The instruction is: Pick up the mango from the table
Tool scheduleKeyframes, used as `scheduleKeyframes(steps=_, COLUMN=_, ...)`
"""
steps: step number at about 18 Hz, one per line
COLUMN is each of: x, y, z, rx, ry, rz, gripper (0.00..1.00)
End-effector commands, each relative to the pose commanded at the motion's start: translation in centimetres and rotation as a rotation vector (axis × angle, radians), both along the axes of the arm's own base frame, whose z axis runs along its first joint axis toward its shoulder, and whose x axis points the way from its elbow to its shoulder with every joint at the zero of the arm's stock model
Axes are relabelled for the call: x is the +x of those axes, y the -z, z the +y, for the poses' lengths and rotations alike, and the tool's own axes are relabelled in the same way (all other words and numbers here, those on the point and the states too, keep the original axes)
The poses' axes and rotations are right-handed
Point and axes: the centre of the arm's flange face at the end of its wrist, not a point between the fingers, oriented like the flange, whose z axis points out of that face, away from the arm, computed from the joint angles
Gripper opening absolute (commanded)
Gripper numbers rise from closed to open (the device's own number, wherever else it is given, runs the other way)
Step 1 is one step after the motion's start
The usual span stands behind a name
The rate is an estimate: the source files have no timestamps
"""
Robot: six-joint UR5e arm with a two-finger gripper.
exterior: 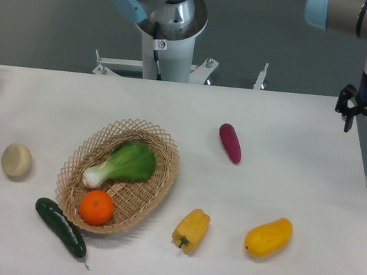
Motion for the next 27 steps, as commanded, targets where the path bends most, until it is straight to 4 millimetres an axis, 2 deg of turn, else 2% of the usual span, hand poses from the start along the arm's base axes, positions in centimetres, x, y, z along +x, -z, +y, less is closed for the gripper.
scheduleKeyframes(steps=6, x=0.2, y=0.3, z=0.7, rx=0.019, ry=0.004, rz=-0.009, gripper=1.00)
scheduleKeyframes(steps=13, x=0.4, y=2.3, z=2.6, rx=0.036, ry=-0.021, rz=-0.047, gripper=1.00)
scheduleKeyframes(steps=17, x=0.1, y=4.1, z=4.3, rx=0.055, ry=-0.074, rz=-0.090, gripper=1.00)
scheduleKeyframes(steps=19, x=0.1, y=5.1, z=6.1, rx=0.053, ry=-0.048, rz=-0.102, gripper=1.00)
scheduleKeyframes(steps=24, x=0.3, y=9.2, z=9.1, rx=0.048, ry=-0.035, rz=-0.150, gripper=1.00)
scheduleKeyframes(steps=27, x=0.0, y=10.6, z=10.0, rx=0.051, ry=-0.021, rz=-0.138, gripper=1.00)
